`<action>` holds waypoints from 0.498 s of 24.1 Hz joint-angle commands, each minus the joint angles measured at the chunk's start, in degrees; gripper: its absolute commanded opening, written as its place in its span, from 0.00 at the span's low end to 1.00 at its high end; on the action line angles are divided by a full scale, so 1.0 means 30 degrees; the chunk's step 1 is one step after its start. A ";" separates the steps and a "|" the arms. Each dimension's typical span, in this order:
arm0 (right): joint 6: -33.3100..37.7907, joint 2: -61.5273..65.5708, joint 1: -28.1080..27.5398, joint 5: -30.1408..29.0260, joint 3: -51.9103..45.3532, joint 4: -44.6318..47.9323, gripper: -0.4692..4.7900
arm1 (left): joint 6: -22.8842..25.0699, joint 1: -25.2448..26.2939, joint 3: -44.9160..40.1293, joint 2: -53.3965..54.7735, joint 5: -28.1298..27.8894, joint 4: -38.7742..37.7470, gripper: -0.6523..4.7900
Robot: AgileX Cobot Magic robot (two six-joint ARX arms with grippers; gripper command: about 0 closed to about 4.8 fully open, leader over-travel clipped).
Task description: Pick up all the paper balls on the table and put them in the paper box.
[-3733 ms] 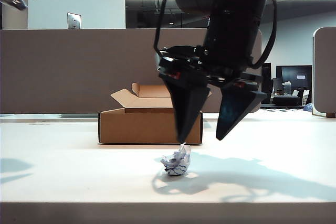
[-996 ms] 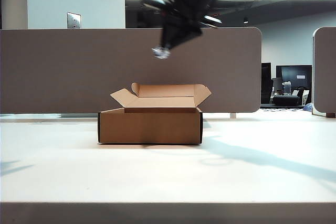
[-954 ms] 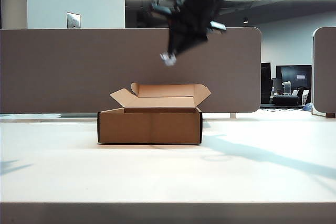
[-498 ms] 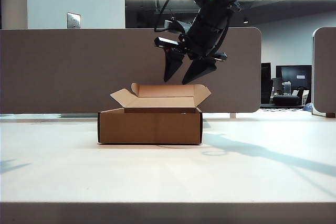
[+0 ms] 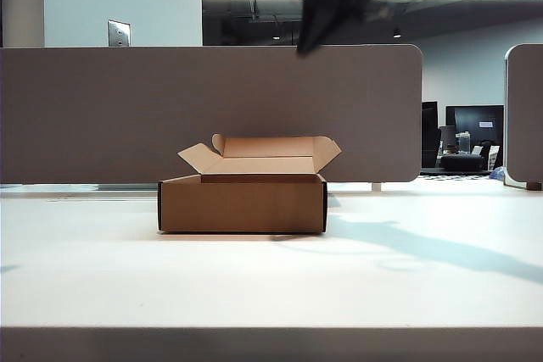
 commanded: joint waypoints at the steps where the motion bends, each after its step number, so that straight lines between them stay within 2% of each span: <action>1: 0.0124 -0.2011 0.0051 0.0277 0.0131 -0.0787 0.15 | -0.0146 0.0007 0.0015 -0.1472 -0.0058 -0.0058 0.15; 7: 0.0146 -0.6419 0.0087 0.1005 -0.0058 -0.3381 0.15 | -0.0138 0.0007 0.0015 -0.4823 -0.0051 -0.1494 0.15; 12: 0.0226 -1.1293 0.0189 0.2135 -0.2725 -0.3526 0.15 | -0.0066 0.0015 -0.0022 -0.6120 -0.0029 -0.2208 0.15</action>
